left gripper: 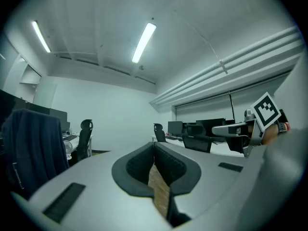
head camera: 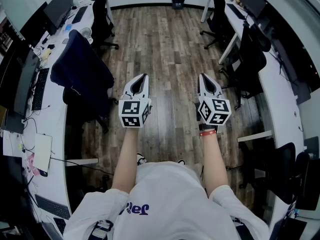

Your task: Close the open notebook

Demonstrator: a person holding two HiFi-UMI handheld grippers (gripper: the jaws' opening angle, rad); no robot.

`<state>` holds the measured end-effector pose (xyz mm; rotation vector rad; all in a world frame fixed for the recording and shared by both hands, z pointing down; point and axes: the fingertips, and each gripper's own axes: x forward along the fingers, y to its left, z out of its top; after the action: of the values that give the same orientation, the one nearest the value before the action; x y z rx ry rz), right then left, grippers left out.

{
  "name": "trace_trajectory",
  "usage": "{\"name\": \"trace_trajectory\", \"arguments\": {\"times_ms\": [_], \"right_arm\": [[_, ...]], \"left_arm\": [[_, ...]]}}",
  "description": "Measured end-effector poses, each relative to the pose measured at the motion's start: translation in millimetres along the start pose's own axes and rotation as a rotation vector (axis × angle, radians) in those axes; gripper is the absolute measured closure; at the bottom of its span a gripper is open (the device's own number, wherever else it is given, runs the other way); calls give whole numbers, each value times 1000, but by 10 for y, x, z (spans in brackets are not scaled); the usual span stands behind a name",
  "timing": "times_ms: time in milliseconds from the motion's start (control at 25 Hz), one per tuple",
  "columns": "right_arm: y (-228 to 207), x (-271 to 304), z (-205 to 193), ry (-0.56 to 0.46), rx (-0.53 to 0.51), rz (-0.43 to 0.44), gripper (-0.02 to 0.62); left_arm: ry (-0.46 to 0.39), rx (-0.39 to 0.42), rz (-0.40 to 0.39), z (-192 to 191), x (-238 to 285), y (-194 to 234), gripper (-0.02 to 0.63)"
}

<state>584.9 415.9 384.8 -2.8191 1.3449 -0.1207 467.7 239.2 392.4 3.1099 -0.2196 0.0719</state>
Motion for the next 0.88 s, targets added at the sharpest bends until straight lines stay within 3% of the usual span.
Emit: {"name": "trace_trajectory", "arguments": {"times_ms": [360, 680, 880], "right_arm": [[1138, 680, -3, 5, 12, 104, 583], [2551, 1231, -92, 31, 32, 295, 583], [3638, 1464, -129, 50, 5, 495, 583]], "left_arm": [[11, 14, 83, -2, -452, 1081, 586], [34, 19, 231, -82, -1213, 2166, 586], [31, -18, 401, -149, -1914, 2814, 586]]}}
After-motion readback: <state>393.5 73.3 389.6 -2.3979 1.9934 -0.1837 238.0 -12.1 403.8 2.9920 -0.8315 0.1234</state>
